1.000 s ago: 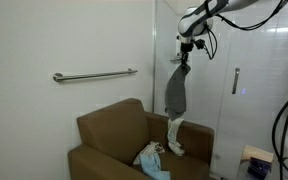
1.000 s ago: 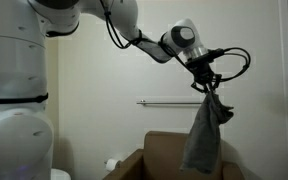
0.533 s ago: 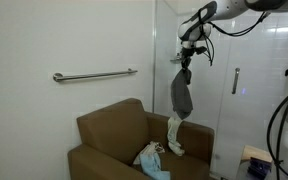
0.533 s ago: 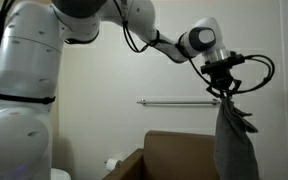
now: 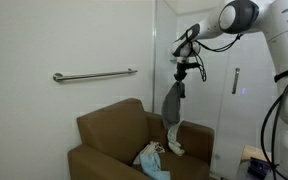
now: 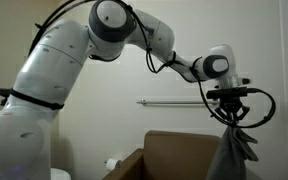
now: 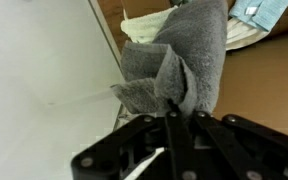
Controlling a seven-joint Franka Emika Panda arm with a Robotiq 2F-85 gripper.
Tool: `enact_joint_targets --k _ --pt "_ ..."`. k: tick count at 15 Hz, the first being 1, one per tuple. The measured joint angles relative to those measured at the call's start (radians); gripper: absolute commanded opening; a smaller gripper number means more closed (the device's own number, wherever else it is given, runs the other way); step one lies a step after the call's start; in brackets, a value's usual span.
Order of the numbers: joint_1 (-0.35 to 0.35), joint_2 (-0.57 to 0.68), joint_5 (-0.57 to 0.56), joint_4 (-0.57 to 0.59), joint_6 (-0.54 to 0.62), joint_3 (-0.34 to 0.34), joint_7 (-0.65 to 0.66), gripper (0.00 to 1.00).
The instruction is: Hang some of the things on the seat of the couch on the armrest
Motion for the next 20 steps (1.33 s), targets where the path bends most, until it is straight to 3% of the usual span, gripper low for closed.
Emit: enact_joint_targets --k 10,20 --pt "-0.053 0.176 0.013 0.146 -0.018 0.058 0.13 0.03" --pt "-0.122 0.434 0.013 0.332 -0.192 0.08 0.233 0.03"
